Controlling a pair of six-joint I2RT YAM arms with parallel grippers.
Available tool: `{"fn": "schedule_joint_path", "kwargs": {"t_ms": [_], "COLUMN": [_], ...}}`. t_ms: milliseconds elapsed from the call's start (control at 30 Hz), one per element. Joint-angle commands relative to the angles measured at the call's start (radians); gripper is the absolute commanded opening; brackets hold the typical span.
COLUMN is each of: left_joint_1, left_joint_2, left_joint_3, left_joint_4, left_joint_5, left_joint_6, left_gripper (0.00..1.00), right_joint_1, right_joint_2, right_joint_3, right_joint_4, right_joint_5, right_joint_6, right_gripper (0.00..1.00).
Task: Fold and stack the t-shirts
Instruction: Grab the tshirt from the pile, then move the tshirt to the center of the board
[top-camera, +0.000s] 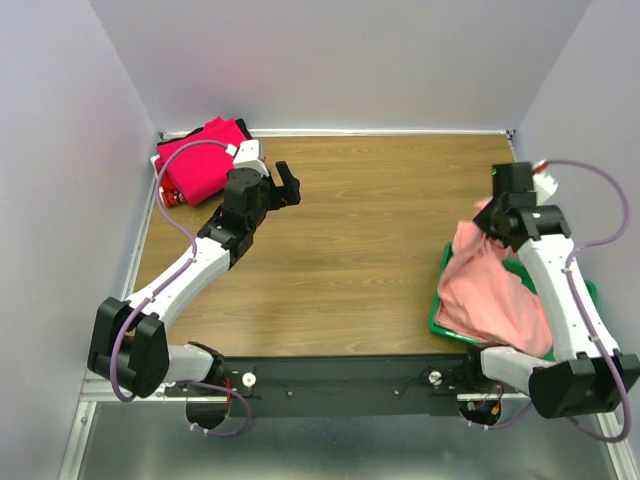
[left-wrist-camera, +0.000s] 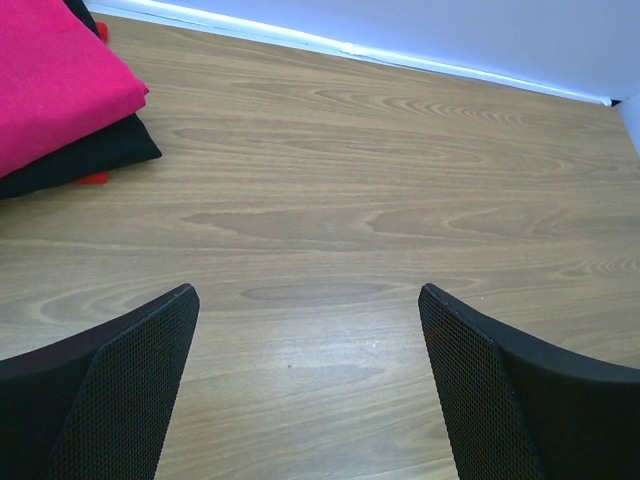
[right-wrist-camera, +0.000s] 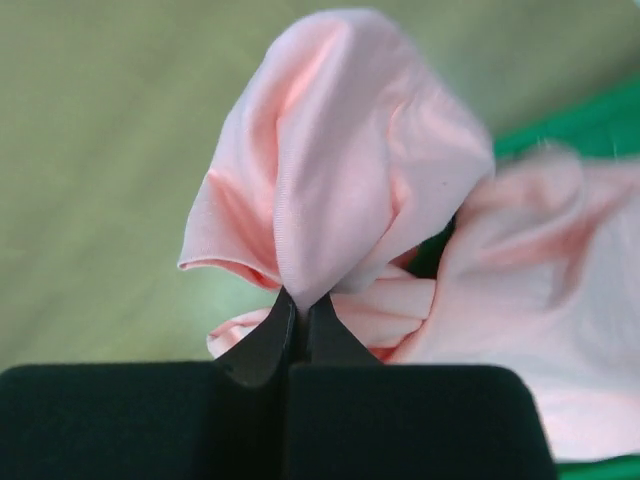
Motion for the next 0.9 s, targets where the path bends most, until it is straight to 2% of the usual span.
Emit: {"fn": "schedule_joint_path", "kwargs": {"t_ms": [0,33,167,200,267,367,500,733,867], "left_joint_1": [0.005,0.005,0.005,0.005,0.005,0.005,0.005,0.005,0.006], "left_joint_2": [-0.007,-0.006,-0.015,-0.021,-0.025,-0.045,-0.073,-0.111,-0.144], "left_joint_3": [0.006,0.006,0.002,-0.001,-0.008,-0.012,-0.027,-0.043,-0.058], "left_joint_4": [0.004,0.003,0.003,0.003,0.003,0.001,0.003,-0.005,-0.008], "left_joint_5": [0.003,0.002,-0.006,-0.009,-0.014,-0.024,-0.049,-0.090,-0.106], "left_joint_6": [0.020,0.018,0.018,0.017,0.017,0.018,0.020,0.015,0.015], "left_gripper": [0.98,0.98,0.98,0.98,0.98,0.98,0.98,0.98,0.98], "right_joint_1": [-0.003,-0.003,-0.003,-0.005,-0.003,-0.003,0.020,0.231,0.284], "right_joint_2": [-0.052,-0.056,-0.060,-0.040,-0.011,0.081,0.201,0.422,0.511], "right_joint_3": [0.224,0.224,0.379,0.401,0.444,0.529,0.661,0.937,1.091], "right_joint_4": [0.116,0.152,0.343,0.418,0.491,0.588,0.701,0.713,0.724], "right_joint_5": [0.006,-0.008,-0.096,-0.154,-0.221,-0.429,-0.622,-0.683,-0.716], "right_joint_6": [-0.267,-0.268,-0.457,-0.471,-0.484,-0.461,-0.430,-0.519,-0.460], "right_gripper": [0.00,0.00,0.00,0.00,0.00,0.00,0.00,0.00,0.00]}}
